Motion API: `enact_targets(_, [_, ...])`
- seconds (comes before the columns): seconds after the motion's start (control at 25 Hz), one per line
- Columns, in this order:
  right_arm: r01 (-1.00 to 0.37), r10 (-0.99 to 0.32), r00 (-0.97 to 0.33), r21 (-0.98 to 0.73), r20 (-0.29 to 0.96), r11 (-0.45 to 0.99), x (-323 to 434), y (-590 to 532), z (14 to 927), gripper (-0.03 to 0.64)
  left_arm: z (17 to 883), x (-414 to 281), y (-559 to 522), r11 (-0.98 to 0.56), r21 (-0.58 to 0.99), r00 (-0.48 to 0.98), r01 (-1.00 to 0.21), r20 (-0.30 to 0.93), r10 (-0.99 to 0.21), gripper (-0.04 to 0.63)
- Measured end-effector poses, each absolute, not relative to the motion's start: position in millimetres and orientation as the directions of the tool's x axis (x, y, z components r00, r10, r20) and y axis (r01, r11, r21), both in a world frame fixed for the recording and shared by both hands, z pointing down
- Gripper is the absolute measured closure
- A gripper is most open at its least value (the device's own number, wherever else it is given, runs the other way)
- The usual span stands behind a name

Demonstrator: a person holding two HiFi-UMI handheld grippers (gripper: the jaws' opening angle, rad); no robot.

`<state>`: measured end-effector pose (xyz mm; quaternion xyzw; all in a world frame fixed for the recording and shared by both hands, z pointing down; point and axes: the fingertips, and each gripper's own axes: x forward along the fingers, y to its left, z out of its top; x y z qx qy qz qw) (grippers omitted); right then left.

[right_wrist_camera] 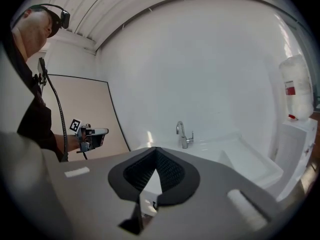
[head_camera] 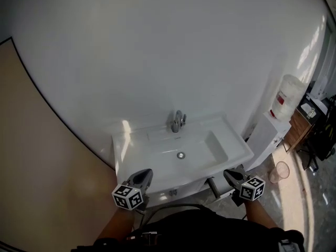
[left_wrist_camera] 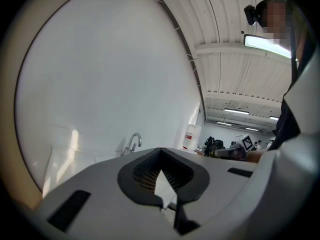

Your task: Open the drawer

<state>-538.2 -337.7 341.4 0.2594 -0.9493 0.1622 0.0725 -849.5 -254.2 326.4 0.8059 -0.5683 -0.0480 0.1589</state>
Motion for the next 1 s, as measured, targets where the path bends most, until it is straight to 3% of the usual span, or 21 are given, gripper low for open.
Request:
enact_targets(0.32, [-0.458, -0.407, -0.884, -0.251, 0.230, 0.853, -631, -379, 328, 0.618, 317, -930, -272, -0.253, 0.337, 0.299, -0.907, 0.092, -0.950, 0.595])
enact_targets(0.64, [-0.322, -0.276, -0.933, -0.195, 0.230, 0.926, -685, -436, 332, 0.618, 319, -951, -299, -0.168, 0.323, 0.208, -0.931, 0.094, -0.974, 0.595])
enact_targets(1.0, [-0.105, -0.068, -0.976, -0.174, 0.208, 0.979, -716, -545, 323, 0.618, 301, -944, -351, 0.036, 0.349, -0.030, -0.937, 0.024, -0.999, 0.595])
